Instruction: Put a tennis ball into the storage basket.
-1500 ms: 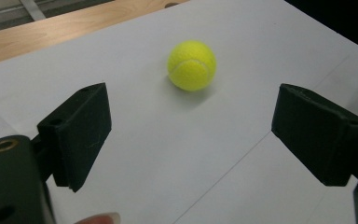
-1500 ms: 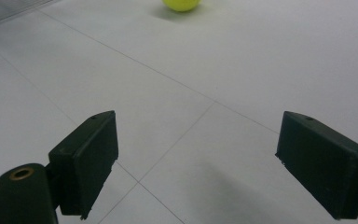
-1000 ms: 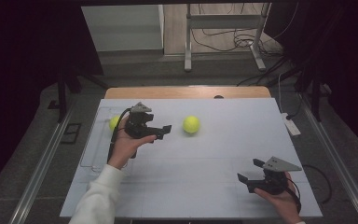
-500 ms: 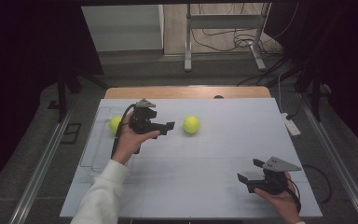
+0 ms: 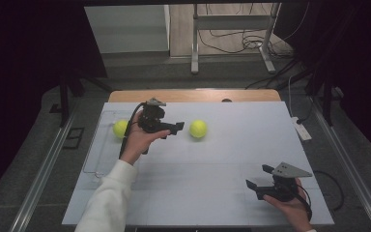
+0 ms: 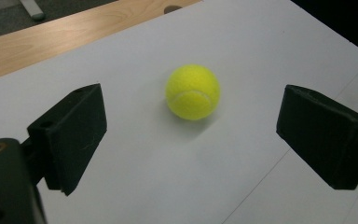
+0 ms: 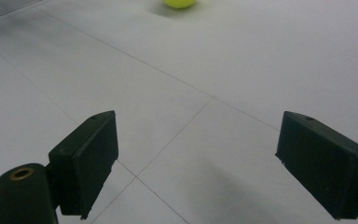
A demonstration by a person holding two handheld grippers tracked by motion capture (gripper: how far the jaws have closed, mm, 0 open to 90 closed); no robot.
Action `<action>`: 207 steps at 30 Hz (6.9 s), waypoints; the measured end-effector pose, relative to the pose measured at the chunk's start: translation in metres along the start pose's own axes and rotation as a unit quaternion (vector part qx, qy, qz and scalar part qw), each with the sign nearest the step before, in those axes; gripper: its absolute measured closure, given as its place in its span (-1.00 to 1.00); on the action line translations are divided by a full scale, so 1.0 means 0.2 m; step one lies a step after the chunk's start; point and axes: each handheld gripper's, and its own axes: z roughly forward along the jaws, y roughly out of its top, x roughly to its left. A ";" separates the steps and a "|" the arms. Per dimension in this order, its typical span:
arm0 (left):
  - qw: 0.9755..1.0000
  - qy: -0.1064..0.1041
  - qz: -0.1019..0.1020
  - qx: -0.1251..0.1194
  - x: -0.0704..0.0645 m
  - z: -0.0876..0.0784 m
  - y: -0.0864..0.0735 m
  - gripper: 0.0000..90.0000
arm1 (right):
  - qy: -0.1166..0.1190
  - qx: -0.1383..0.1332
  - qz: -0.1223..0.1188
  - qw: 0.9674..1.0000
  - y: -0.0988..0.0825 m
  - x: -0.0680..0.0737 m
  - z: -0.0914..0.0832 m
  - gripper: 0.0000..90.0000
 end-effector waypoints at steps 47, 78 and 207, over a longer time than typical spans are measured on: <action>0.998 -0.014 0.001 0.055 -0.06 0.36 0.10 -0.83 | 0.002 -0.001 0.005 1.000 -0.01 -0.02 0.00 -0.71; 0.996 -0.018 -0.024 0.080 -0.01 0.53 0.08 -0.84 | 0.001 0.001 0.007 1.000 -0.01 -0.02 0.00 -0.71; 0.999 -0.030 0.039 0.016 -0.19 0.32 0.00 -0.40 | -0.004 0.002 0.005 1.000 -0.02 -0.02 0.00 -0.71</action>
